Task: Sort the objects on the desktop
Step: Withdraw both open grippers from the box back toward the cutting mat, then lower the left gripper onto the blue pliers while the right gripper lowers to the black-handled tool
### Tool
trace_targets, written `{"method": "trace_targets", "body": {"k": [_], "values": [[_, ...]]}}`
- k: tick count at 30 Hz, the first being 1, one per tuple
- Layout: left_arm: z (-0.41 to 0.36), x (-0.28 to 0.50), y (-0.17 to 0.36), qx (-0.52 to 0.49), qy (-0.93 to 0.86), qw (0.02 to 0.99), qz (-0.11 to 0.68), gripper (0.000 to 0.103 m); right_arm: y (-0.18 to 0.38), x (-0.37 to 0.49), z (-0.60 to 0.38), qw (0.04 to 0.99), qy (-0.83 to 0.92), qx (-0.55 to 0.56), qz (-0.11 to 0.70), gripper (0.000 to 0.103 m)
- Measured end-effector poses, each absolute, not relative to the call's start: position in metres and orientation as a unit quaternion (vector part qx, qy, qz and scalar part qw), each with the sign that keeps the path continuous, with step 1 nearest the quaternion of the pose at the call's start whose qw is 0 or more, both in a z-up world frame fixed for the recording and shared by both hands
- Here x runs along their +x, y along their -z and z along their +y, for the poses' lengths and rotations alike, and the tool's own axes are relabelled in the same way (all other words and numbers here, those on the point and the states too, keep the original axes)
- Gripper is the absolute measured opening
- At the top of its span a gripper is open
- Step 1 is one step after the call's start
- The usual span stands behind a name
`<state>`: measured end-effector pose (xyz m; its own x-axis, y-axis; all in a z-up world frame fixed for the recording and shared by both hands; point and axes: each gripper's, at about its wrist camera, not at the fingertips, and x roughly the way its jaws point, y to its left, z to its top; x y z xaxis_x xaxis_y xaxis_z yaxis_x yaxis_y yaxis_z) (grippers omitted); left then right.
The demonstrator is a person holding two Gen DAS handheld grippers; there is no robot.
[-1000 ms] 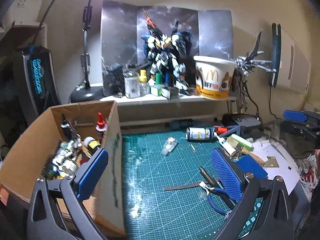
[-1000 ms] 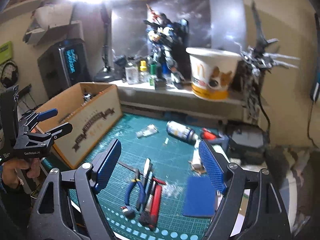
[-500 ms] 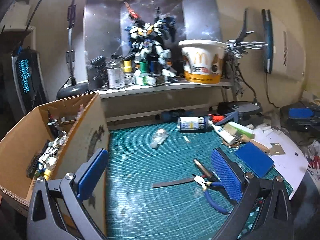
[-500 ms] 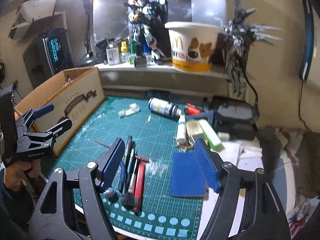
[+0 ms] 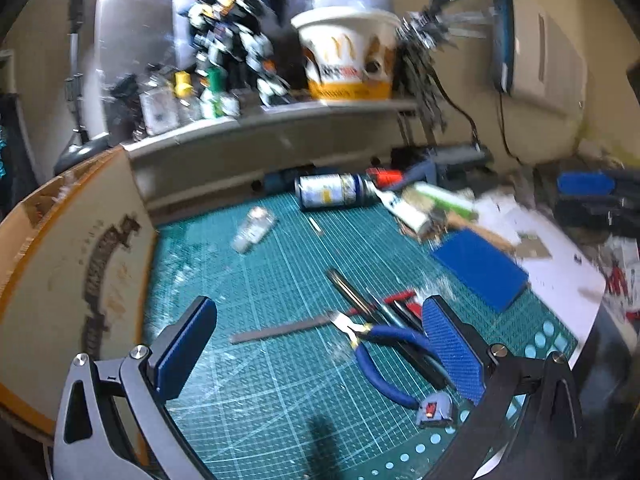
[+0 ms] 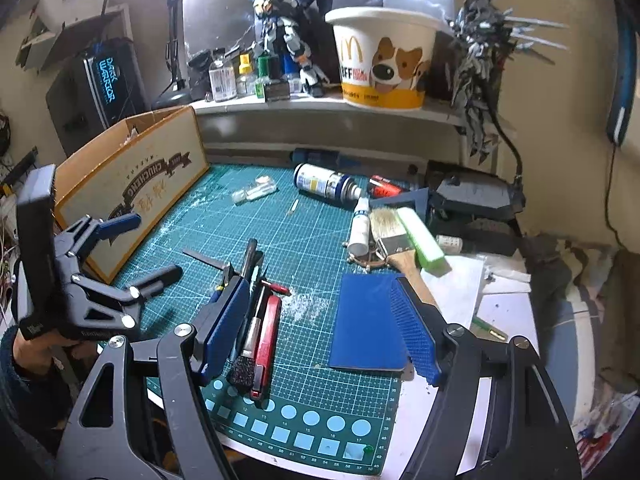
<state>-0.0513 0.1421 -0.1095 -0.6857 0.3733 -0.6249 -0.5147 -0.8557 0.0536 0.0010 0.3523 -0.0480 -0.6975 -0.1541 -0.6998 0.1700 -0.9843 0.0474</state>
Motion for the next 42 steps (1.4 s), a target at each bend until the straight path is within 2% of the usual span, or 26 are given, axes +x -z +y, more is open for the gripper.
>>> {"method": "trace_targets", "body": {"k": [13, 22, 25, 29, 31, 32, 37, 42], "values": [[0.166, -0.058, 0.14, -0.366, -0.868, 0.32, 0.099, 0.103, 0.063, -0.009, 0.364, 0.108, 0.911, 0.398, -0.017, 0.07], [0.183, -0.081, 0.156, -0.436, -0.841, 0.313, 0.063, 0.102, 0.067, -0.013, 0.375, 0.116, 0.908, 0.4, -0.036, 0.07], [0.184, -0.082, 0.166, -0.465, -0.828, 0.311, 0.042, 0.097, 0.069, -0.015, 0.38, 0.118, 0.907, 0.402, -0.044, 0.07], [0.183, -0.079, 0.168, -0.45, -0.842, 0.295, 0.034, 0.096, 0.075, -0.019, 0.382, 0.126, 0.903, 0.407, -0.051, 0.07], [0.182, -0.08, 0.167, -0.447, -0.846, 0.29, 0.033, 0.082, 0.079, -0.023, 0.382, 0.131, 0.901, 0.411, -0.055, 0.07], [0.183, -0.08, 0.167, -0.445, -0.847, 0.289, 0.035, 0.07, 0.08, -0.023, 0.382, 0.133, 0.9, 0.412, -0.057, 0.07], [0.182, -0.08, 0.165, -0.444, -0.844, 0.297, 0.04, 0.061, 0.083, -0.027, 0.38, 0.144, 0.897, 0.413, -0.06, 0.07], [0.172, -0.081, 0.165, -0.448, -0.843, 0.293, 0.05, 0.046, 0.09, -0.032, 0.373, 0.153, 0.891, 0.422, -0.059, 0.07]]}}
